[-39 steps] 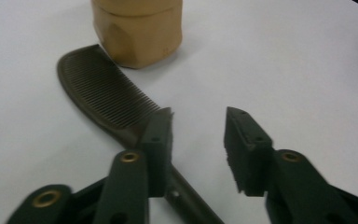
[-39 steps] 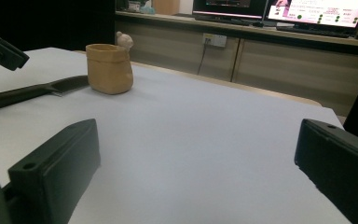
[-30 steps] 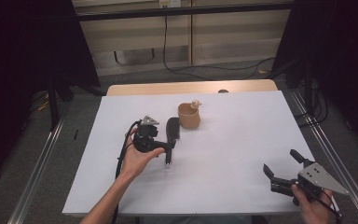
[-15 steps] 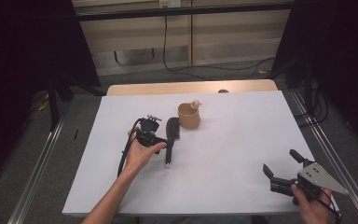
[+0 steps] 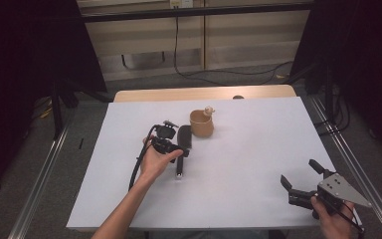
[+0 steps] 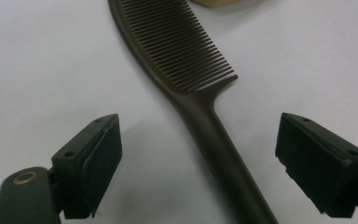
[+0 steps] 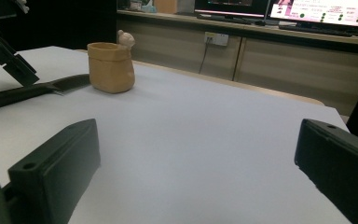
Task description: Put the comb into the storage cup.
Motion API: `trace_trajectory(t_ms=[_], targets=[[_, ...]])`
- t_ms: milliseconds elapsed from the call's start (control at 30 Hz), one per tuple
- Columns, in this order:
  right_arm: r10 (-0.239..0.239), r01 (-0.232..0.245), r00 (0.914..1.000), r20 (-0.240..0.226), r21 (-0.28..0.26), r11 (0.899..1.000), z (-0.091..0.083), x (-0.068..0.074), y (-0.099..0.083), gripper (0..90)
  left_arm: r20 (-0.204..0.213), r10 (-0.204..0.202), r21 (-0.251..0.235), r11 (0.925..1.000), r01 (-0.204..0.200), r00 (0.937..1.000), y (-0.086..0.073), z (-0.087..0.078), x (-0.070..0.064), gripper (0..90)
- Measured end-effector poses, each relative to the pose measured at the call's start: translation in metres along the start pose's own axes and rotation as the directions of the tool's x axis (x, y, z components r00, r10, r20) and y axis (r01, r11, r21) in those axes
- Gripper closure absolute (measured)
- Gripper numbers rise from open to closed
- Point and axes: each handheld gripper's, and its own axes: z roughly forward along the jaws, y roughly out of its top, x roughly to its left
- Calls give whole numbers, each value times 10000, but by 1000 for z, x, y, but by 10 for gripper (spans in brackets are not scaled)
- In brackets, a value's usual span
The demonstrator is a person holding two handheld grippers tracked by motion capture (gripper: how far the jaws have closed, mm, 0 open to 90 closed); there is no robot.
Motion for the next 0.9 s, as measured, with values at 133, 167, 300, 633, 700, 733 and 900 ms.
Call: trace_trajectory(t_ms=[133,167,300,633,700,733,900], targets=[[-11,11,10000,6,-3,10000,0,0,0,0,-132,-130,168,9998,132,9998,0,5,1,228],[6,-6,10000,3,-6,10000,0,0,0,0,-104,-151,198,9997,153,9998,0,7,1,235],[-13,13,10000,-3,1,10000,0,0,0,0,-185,63,100,9999,-62,9998,0,8,-1,310],[-12,12,10000,-13,3,10000,0,0,0,0,-253,288,134,9995,-285,9993,-1,9,-4,514],[-16,16,10000,14,-9,10000,0,0,0,0,-188,202,142,9997,-200,9996,0,9,-5,549],[-15,15,10000,10,-20,10000,1,0,0,0,-193,154,145,9998,-151,9997,0,9,-6,568],[-24,24,10000,6,-16,10000,0,0,0,0,-271,-121,180,9998,126,9996,2,10,-6,581]])
